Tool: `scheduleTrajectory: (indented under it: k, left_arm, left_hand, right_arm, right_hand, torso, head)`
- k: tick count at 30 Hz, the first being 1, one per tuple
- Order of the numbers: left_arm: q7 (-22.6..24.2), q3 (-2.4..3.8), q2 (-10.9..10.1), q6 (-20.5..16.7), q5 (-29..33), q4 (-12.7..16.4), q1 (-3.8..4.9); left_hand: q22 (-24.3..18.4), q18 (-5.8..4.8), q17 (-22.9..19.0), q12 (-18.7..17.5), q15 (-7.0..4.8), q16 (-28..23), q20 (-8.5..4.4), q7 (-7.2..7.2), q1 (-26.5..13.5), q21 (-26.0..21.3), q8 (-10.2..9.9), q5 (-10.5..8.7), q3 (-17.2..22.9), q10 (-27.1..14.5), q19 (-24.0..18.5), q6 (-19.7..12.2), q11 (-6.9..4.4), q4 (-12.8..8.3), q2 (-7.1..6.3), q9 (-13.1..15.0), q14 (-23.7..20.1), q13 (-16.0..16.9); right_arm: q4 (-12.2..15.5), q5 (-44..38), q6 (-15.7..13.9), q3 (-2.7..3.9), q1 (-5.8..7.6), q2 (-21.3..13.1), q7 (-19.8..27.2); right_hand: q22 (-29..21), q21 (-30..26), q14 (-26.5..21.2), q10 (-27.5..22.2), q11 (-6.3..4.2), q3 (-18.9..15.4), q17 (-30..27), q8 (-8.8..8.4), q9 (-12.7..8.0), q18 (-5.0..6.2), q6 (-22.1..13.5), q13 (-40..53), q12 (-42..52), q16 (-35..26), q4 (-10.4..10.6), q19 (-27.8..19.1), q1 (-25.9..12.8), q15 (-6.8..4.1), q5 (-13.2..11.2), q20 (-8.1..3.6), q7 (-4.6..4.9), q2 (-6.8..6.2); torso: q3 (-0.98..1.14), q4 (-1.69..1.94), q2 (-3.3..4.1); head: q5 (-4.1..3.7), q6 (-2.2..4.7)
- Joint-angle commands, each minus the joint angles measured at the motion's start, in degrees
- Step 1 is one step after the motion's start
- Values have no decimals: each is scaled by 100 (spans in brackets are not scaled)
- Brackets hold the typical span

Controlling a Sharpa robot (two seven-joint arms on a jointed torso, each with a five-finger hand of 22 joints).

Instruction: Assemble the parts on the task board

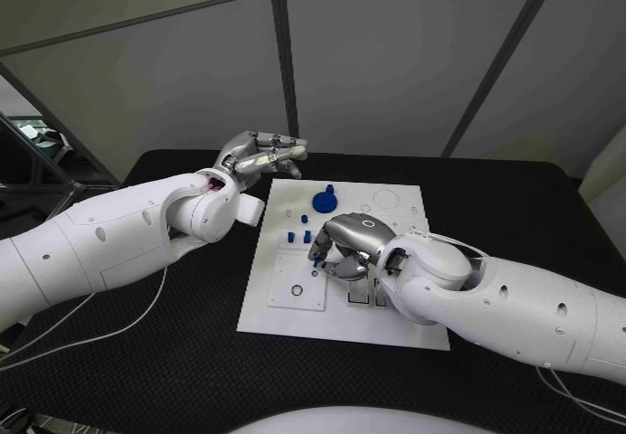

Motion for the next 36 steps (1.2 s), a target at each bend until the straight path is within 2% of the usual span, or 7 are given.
scheduleTrajectory:
  k: [1,7,11,28,36]
  left_arm:
    - [66,5,24,54,26,-12,14]
    - [57,5,51,60,26,-27,15]
    - [56,5,60,66,26,-30,16]
    - [25,4,56,94,26,-58,16]
    - [12,4,57,97,25,-77,16]
  left_hand:
    - [-8,-79,-6,-27,18,-23,5,22,-8,-10,-21,-29,-30,-16,39,-12,40,-9,-8,-6,-8,1]
    - [-14,-80,-7,-29,20,-30,7,23,-12,-20,-23,-28,-38,-22,39,-20,42,-8,-12,-8,-10,1]
    - [-21,-80,-9,-31,22,-37,10,26,-20,-30,-26,-28,-47,-27,39,-28,45,-4,-12,-10,-10,1]
    - [-28,-80,-11,-33,25,-44,12,29,-24,-41,-29,-28,-55,-34,39,-37,47,-3,-15,-12,-13,0]
    - [-28,-80,-11,-33,25,-44,12,29,-24,-41,-29,-28,-55,-34,39,-37,47,-3,-15,-12,-13,0]
  right_arm:
    - [-48,-57,150,-7,-15,48,80]
    - [-139,-80,218,-19,-46,122,32]
    - [-155,-83,244,-23,-60,142,15]
    - [-182,-226,384,-26,-73,158,-114]
    - [-151,-284,359,-26,-74,129,-125]
  right_hand:
    - [867,27,102,-7,29,36,1,-22,10,-96,12,-10,-38,15,-3,228,-76,-52,-13,-31,29,7]
    - [937,80,101,-8,30,43,-6,-25,11,-114,10,-12,-38,13,-2,268,-87,-51,-17,-31,31,7]
    - [937,80,101,-8,30,43,-6,-25,11,-114,10,-12,-38,13,-2,268,-87,-51,-17,-31,31,7]
    - [938,81,99,-15,33,59,-18,-30,13,-114,6,-17,-41,12,-1,269,-122,-48,-33,-30,33,4]
    - [956,94,98,-9,30,68,-19,-27,17,-119,14,-17,-38,14,-4,279,-129,-49,-40,-29,29,7]
  torso:
    - [10,-6,0]
    - [7,-7,3]
    - [6,-12,0]
    - [7,-9,-2]
    - [6,-11,-5]
  head:
    - [57,-18]
    - [153,-47]
    - [183,-67]
    - [209,-104]
    - [219,-108]
